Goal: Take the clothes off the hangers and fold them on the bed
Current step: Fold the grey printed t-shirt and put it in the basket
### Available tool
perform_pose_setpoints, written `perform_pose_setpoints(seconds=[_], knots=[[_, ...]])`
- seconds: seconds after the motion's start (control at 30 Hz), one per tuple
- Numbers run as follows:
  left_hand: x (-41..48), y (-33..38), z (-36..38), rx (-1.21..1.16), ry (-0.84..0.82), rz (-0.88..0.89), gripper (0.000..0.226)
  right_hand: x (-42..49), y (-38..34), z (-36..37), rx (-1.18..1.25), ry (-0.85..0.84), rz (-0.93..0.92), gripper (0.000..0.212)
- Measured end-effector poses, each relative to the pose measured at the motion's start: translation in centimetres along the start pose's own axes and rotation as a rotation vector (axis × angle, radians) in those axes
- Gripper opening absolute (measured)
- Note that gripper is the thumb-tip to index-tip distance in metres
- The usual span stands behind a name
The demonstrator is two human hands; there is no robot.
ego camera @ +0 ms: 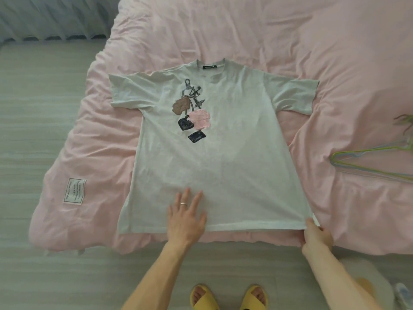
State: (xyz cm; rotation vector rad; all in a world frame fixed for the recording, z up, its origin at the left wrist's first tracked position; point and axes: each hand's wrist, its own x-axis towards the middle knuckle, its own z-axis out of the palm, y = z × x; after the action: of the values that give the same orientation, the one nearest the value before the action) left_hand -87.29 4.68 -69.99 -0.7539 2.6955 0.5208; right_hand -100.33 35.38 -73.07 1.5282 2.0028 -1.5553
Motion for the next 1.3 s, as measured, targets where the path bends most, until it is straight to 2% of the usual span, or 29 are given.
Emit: perform_pose_setpoints(seconds=[0.1,0.23,0.3,0.37,0.47,0.57,0.67,0.8,0.87,0.97,1.07,1.17,1.3], knots=[[-0.2,1.0,1.5,0.142,-0.218,-0.021,0.079,0.5,1.4,-0.7,-0.095,0.006,-0.032,0.036],[-0.6,1.5,1.1,0.245,-0.262,-0.031,0.086,0.5,0.5,-0.6,-0.449,0.029,-0.202,0.027],[-0.6,2.1,0.5,0.262,-0.249,-0.028,0.081,-0.5,-0.2,-0.1,-0.594,0.089,-0.383,0.029],[0.0,3.4,-0.2,0.211,-0.121,-0.025,0.07,-1.4,-0.5,0.9,-0.659,0.106,-0.724,0.043],[1.9,5.4,-0.7,0.134,0.052,0.069,0.066,-3.4,-1.1,3.3,-0.778,-0.077,-1.193,0.056],[4.4,7.8,-0.4,0.148,-0.014,0.077,0.072,-4.3,-3.0,6.3,-0.984,-0.346,-1.352,0.064],[5.2,7.4,0.1,0.136,-0.173,-0.051,0.078,-2.5,-3.7,7.4,-1.324,-0.559,-1.283,0.083],[4.8,7.6,0.6,0.28,-0.333,-0.195,0.099,-0.4,-3.5,5.1,-1.663,-0.564,-1.161,0.113],[6.0,10.3,-0.7,0.367,-0.383,-0.259,0.1,-1.3,-4.6,5.4,-1.76,-0.589,-1.118,0.118],[9.5,14.8,-4.5,0.505,-0.473,-0.241,0.067,-3.5,-8.9,7.2,-1.874,-0.678,-1.041,0.104],[13.3,17.1,-7.9,0.419,-0.407,-0.134,0.047,-3.7,-14.3,9.2,-1.821,-0.768,-1.014,0.069],[16.7,18.9,-10.4,0.267,-0.258,-0.021,0.042,-3.4,-20.1,11.2,-1.724,-0.78,-0.985,0.06],[21.7,20.4,-12.8,0.156,-0.228,0.074,0.052,-3.2,-28.0,13.8,-1.608,-0.718,-1.006,0.056]])
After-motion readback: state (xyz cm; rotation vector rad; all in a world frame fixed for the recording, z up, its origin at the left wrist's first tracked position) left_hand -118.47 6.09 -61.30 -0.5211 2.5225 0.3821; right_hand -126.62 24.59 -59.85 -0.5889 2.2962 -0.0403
